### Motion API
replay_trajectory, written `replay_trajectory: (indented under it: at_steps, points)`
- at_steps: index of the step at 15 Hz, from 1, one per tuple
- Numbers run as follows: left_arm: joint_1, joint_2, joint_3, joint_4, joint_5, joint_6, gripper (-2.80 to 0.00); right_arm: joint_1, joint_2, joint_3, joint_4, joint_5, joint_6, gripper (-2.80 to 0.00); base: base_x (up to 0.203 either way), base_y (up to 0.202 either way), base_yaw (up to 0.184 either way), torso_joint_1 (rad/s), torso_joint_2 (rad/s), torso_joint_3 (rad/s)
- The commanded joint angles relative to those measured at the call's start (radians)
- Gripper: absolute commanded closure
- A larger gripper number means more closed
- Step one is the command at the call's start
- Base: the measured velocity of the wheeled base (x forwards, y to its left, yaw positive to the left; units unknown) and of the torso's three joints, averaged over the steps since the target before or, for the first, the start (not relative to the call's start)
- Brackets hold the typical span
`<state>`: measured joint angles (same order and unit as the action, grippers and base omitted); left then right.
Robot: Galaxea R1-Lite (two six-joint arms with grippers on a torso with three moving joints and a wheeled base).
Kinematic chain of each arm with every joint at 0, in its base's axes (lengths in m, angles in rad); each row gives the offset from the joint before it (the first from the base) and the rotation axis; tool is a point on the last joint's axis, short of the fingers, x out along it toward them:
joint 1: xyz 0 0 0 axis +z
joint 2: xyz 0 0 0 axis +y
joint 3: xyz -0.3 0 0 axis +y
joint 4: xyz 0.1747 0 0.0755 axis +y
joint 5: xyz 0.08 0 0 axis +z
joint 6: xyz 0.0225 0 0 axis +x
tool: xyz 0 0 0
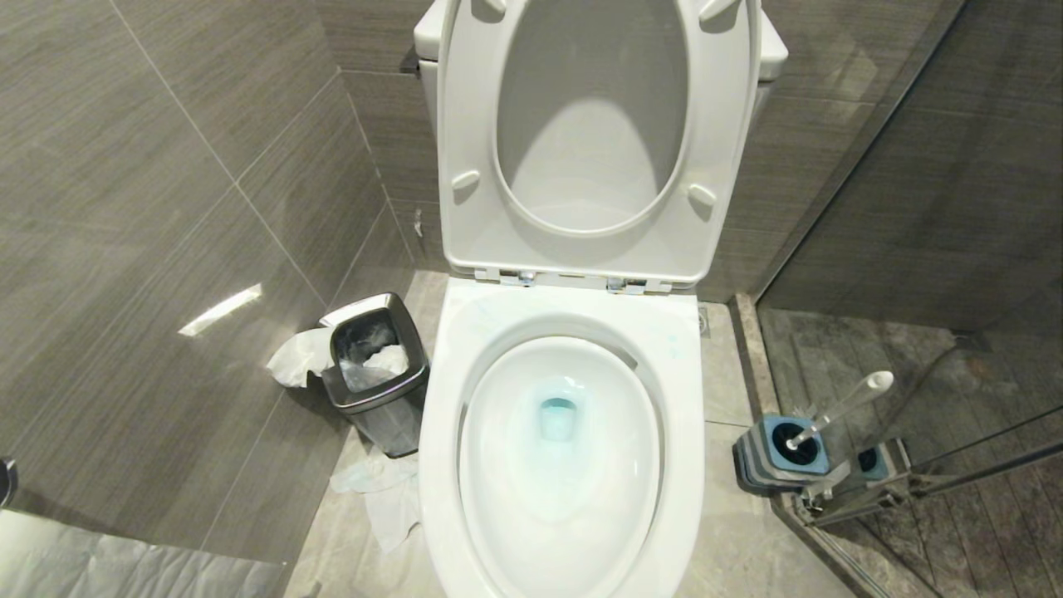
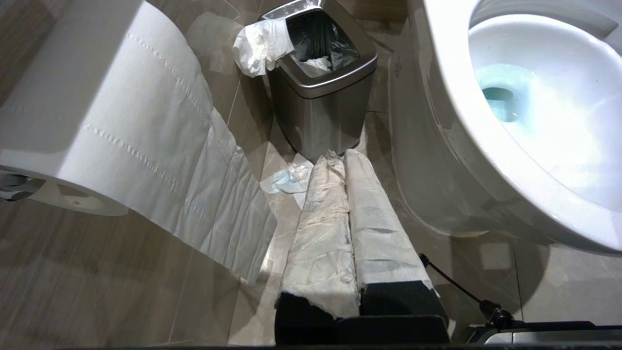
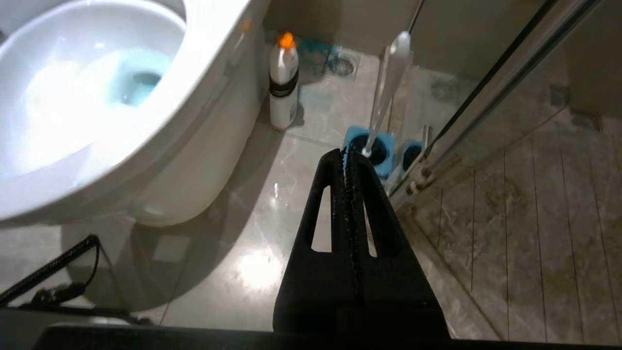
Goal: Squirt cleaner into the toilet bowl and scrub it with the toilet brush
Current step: Flush the toilet
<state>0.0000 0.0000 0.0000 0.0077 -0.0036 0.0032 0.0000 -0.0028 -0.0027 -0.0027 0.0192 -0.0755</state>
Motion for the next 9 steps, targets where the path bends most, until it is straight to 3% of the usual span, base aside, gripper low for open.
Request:
replay_trajectory:
  at_steps: [1,4,9]
  points:
    - [0.000,0.000,0.003,0.000,0.000,0.000,0.00,0.000,0.003,0.002,0.000,0.002,0.001,0.00,0.000,0.000,0.000,0.000,0.00,0.000]
    - [0.000,0.000,0.003,0.000,-0.001,0.000,0.00,0.000,0.003,0.001,0.001,-0.001,0.062,0.00,0.000,0.000,0.000,0.000,0.00,0.000]
    - [0.000,0.000,0.003,0.000,0.001,0.000,0.00,0.000,0.003,0.001,0.001,-0.001,0.065,0.00,0.000,0.000,0.000,0.000,0.00,0.000]
